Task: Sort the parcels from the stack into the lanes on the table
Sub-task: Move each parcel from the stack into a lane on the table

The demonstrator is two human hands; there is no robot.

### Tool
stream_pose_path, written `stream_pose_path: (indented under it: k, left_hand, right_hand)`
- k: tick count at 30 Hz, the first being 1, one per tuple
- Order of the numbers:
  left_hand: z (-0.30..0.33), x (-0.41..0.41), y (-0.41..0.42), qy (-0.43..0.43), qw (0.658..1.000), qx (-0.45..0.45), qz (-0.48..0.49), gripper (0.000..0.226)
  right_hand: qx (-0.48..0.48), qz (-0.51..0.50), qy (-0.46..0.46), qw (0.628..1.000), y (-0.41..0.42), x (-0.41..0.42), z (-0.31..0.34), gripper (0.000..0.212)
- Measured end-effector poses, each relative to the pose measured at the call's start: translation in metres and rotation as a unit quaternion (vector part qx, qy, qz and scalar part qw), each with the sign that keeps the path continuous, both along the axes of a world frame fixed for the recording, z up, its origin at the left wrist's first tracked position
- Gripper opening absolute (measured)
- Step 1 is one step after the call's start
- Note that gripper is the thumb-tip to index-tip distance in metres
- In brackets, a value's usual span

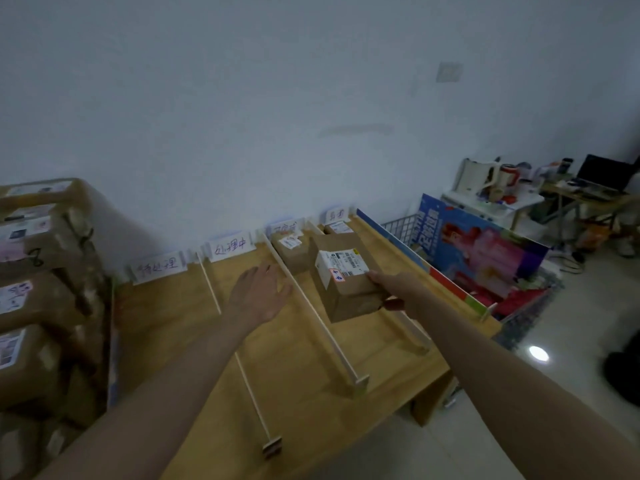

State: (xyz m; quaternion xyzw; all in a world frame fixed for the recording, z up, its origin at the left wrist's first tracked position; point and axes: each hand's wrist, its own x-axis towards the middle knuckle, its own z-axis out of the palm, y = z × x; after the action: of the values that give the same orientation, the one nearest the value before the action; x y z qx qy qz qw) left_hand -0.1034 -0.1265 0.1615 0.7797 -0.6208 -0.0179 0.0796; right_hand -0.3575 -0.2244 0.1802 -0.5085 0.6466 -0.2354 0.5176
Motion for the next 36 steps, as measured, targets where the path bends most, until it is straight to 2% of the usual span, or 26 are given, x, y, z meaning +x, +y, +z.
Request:
stream_pose_path:
  k: [7,13,15,29,36]
  left_hand:
    - [-0.031,-0.097,-0.057,-0.021,1.0,0.001,-0.012,0.058]
    - [-0.05,-0.151,-0.099,-0.021,0.999,0.028,-0.018,0.059]
    - [-0.055,-0.162,-0.117,-0.026,0.999,0.034,-0.021,0.059]
    - [-0.104,-0.178,-0.291,0.0,0.999,0.039,0.015,0.057]
    - [-0.118,-0.171,-0.351,0.018,0.997,0.056,0.047,0.053]
  right_hand:
    - [0.014,-0.045,-0.017,0.999,-0.048,-0.087,-0.014,0.038]
    - [0.03,-0.05,-0.017,0.998,-0.084,-0.133,-0.033,0.051]
    - [0.031,-0.052,-0.014,0.998,-0.101,-0.144,-0.04,0.046]
    - [0.026,-0.009,0.078,0.997,-0.292,-0.163,-0.099,0.054]
    - [0.036,0.019,0.085,0.996,-0.373,-0.15,-0.124,0.06]
